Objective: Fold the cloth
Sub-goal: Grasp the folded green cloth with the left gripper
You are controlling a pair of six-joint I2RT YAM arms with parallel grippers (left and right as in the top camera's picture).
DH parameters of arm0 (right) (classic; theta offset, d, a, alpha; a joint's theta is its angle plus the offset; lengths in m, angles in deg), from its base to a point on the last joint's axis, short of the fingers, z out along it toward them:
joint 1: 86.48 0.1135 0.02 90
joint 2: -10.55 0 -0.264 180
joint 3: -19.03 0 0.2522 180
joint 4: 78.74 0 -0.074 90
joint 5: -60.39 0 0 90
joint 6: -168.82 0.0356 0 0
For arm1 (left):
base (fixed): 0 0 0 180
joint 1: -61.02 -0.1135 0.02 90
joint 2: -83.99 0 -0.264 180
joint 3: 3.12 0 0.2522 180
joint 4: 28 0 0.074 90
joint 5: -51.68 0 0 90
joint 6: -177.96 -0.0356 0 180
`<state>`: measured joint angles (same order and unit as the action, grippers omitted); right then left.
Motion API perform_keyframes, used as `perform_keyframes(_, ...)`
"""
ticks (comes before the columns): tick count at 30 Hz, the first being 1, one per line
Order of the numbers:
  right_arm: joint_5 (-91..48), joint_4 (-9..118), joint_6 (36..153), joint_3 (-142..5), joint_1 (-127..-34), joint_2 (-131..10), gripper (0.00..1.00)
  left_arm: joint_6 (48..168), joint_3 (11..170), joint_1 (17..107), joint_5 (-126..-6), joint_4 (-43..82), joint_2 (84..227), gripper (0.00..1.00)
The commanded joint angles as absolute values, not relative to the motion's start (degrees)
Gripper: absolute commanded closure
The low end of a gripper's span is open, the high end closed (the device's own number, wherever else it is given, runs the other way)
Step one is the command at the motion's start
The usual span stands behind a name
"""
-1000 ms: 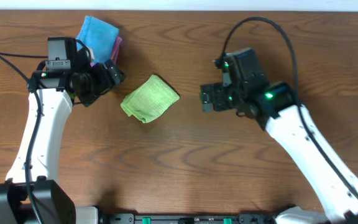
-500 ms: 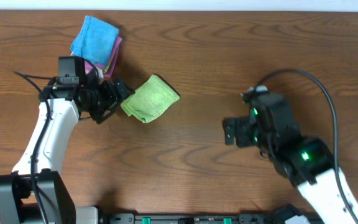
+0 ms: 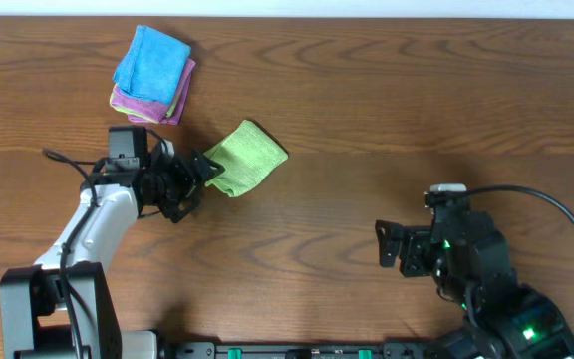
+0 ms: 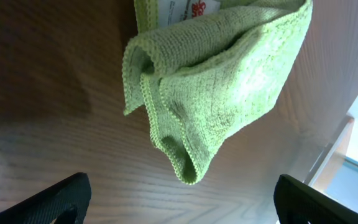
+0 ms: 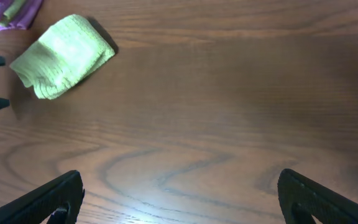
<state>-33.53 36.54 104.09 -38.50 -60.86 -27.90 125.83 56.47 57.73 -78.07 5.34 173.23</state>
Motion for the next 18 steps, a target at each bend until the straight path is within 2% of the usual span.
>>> perform_keyframes(1, -34.30, 36.32, 105.16, -37.95, -61.45, -27.71, 0.01, 128.52, 54.83, 58.26, -78.64, 3.13, 172.57, 0.05)
perform_keyframes(18, -34.10, 36.27, 105.14, -37.95, -61.45, -27.71, 0.01, 134.98, 54.06, 63.48, -78.15, -8.54, 180.92, 0.05)
